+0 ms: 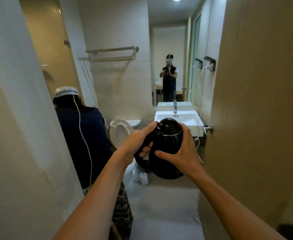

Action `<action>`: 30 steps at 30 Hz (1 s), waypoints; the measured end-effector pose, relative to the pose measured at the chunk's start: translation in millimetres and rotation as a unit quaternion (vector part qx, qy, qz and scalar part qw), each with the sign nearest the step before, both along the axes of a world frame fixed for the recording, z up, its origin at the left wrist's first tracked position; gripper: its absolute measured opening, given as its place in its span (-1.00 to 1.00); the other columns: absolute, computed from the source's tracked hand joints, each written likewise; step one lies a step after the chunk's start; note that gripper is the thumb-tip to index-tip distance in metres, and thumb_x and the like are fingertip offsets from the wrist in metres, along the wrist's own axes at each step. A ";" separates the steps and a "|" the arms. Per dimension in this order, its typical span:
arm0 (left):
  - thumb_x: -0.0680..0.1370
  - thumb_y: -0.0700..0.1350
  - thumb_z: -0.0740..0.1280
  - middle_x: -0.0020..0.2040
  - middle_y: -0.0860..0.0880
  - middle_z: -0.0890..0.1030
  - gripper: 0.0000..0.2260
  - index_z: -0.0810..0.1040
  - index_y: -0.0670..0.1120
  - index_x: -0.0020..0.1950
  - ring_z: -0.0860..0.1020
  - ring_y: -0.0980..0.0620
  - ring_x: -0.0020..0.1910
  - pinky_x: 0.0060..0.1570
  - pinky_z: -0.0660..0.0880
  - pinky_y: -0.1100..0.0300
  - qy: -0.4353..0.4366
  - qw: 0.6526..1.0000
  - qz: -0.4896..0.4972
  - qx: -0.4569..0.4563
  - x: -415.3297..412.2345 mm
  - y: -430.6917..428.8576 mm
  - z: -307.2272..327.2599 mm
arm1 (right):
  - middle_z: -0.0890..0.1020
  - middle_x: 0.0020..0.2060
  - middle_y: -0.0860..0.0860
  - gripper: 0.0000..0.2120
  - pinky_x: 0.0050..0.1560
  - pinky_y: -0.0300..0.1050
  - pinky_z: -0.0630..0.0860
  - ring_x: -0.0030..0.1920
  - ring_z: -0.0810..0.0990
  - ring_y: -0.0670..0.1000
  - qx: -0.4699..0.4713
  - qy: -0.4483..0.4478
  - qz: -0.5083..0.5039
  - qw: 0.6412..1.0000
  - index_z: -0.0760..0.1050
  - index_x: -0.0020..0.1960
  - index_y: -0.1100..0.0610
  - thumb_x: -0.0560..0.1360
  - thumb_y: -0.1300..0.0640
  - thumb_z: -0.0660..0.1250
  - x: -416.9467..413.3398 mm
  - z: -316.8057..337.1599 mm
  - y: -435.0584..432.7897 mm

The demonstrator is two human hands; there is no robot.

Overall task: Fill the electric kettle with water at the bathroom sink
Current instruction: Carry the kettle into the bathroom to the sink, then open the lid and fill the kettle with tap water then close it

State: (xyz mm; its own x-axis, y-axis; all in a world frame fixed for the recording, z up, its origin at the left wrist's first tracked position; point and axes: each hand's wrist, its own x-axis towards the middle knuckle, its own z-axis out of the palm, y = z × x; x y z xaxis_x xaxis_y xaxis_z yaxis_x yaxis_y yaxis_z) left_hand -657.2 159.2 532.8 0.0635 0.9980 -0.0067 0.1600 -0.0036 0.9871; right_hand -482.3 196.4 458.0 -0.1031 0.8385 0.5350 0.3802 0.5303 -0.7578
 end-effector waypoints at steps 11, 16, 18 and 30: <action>0.45 0.38 0.33 -0.59 0.02 0.38 -0.48 0.45 -0.05 -0.40 0.30 0.09 -0.59 -0.51 0.22 0.20 0.005 0.999 -0.022 -0.036 45.4 177.2 -49.3 | 0.43 0.42 0.00 0.17 0.41 0.23 0.51 0.45 0.45 0.10 -0.055 -0.005 -0.090 0.994 0.15 0.56 -0.10 0.10 -0.32 0.63 37.0 -58.7 155.8; 0.50 0.29 0.33 -0.55 0.02 0.41 -0.55 0.47 -0.06 -0.33 0.30 0.10 -0.58 -0.53 0.20 0.22 0.001 0.999 -0.022 -0.024 57.2 270.8 -58.8 | 0.45 0.45 0.02 0.20 0.44 0.21 0.48 0.46 0.45 0.10 -0.067 -0.008 -0.100 0.993 0.17 0.58 -0.03 0.08 -0.34 0.60 48.8 -64.4 243.5; 0.56 0.20 0.30 -0.52 0.00 0.43 -0.60 0.48 -0.09 -0.29 0.29 0.10 -0.57 -0.52 0.19 0.23 -0.021 0.999 -0.034 -0.022 59.2 309.2 -63.1 | 0.47 0.45 0.04 0.21 0.44 0.20 0.48 0.45 0.46 0.11 -0.076 -0.005 -0.098 0.992 0.17 0.58 -0.02 0.07 -0.34 0.60 54.8 -61.2 278.3; 0.58 0.16 0.22 -0.49 -0.01 0.45 -0.58 0.49 -0.13 -0.31 0.28 0.09 -0.56 -0.55 0.21 0.25 -0.064 0.995 -0.071 -0.040 53.7 528.6 -104.7 | 0.43 0.45 0.05 0.21 0.44 0.19 0.47 0.45 0.44 0.13 -0.105 -0.028 -0.112 0.988 0.09 0.60 -0.07 0.13 -0.37 0.60 59.5 -78.4 471.6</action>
State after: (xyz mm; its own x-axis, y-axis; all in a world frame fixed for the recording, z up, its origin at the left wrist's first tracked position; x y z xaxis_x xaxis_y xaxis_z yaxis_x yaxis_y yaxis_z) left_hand -603.5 687.8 428.1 0.2085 0.9756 -0.0686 0.0374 0.0622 0.9974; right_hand -422.9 668.0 379.6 0.0734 0.9357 0.3450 0.5150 0.2607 -0.8166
